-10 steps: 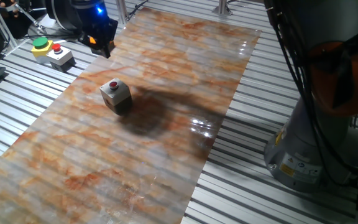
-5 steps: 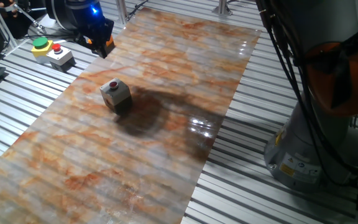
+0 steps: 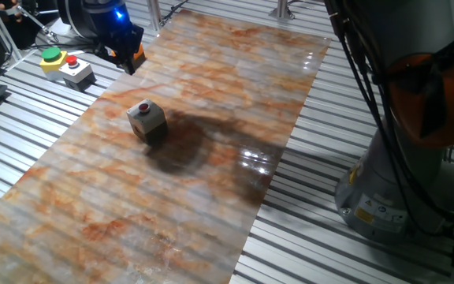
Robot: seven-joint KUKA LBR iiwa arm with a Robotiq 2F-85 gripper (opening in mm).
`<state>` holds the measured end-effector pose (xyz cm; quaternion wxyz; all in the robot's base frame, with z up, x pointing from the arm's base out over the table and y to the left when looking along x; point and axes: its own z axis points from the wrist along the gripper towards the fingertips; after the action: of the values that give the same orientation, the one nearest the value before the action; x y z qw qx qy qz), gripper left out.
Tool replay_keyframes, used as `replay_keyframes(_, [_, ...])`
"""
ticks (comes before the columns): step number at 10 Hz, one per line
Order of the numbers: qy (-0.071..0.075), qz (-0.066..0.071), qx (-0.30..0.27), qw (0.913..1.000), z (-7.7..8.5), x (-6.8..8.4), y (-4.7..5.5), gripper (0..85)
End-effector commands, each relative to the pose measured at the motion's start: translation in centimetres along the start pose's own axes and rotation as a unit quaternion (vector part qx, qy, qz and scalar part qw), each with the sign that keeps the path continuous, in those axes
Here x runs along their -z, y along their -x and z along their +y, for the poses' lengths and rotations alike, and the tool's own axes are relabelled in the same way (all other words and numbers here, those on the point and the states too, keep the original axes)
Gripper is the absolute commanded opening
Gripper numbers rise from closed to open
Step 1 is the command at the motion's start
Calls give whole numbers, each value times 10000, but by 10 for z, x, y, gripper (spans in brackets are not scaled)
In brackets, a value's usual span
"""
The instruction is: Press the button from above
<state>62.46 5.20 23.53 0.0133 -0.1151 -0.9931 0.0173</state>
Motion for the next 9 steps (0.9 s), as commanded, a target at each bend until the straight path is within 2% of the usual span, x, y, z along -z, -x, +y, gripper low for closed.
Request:
replay_keyframes(1, [6,7,1,10000,0,1,1,0])
replay_keyframes(5, [-25,23,9,10000,-1,1,0,0])
replay_keyframes(9, [22,11,-53,10000,-1,0,-2,0])
